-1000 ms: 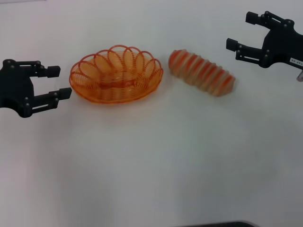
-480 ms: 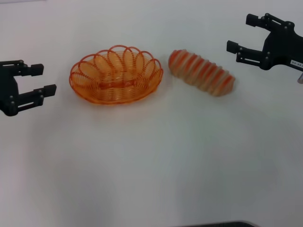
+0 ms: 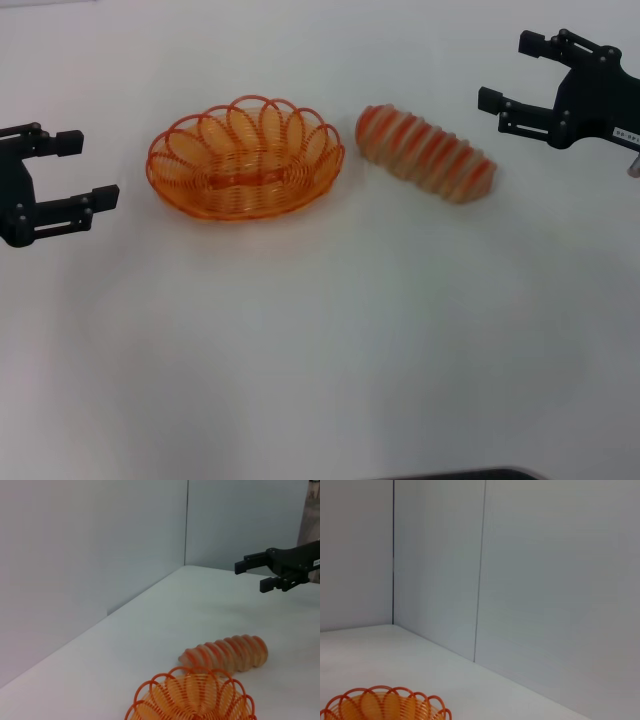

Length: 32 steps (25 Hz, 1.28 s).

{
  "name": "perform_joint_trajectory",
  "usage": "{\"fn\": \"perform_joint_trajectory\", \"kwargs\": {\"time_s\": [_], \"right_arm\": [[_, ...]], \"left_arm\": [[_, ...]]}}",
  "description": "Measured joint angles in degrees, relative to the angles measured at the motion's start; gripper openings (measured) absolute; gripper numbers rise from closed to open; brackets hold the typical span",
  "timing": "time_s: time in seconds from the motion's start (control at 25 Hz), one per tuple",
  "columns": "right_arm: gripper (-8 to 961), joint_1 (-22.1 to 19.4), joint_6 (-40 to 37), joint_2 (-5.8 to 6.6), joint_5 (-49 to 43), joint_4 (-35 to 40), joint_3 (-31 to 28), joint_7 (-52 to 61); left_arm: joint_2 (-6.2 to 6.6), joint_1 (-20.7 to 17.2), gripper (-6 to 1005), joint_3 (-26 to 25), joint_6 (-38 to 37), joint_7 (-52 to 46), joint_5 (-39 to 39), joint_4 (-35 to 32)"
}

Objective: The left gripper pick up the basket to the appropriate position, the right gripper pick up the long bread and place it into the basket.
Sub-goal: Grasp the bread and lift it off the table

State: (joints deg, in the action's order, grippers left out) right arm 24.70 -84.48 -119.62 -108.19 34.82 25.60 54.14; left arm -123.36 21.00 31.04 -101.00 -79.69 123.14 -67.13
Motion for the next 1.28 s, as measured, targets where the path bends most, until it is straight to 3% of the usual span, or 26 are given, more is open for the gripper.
{"fn": "perform_joint_trajectory", "kwargs": {"time_s": [0.24, 0.68, 0.88, 1.08, 1.28], "right_arm": [[880, 0.2, 0.1, 0.0, -0.1, 0.0, 0.0, 0.0], [880, 0.5, 0.1, 0.0, 0.0, 0.4, 0.1, 0.6], [880, 0.5, 0.1, 0.0, 0.0, 0.5, 0.1, 0.7], [880, 0.5, 0.0, 0.02, -0.2, 1.4, 0.1, 2.7], [880, 0.1, -2.0, 0.18, -0.4, 7.5, 1.3, 11.8]], "left_arm": [[0.05, 0.0, 721, 0.0, 0.1, -0.1, 0.0, 0.2], [-0.26, 0.0, 736, -0.2, 0.9, -0.9, -0.1, 0.1], [-0.29, 0.0, 885, -0.1, 1.0, -0.9, 0.0, 0.2], [-0.24, 0.0, 893, 0.1, 1.0, -0.9, 0.0, 0.3], [-0.28, 0.0, 893, 0.2, 1.5, -0.9, 0.1, 0.4]]}}
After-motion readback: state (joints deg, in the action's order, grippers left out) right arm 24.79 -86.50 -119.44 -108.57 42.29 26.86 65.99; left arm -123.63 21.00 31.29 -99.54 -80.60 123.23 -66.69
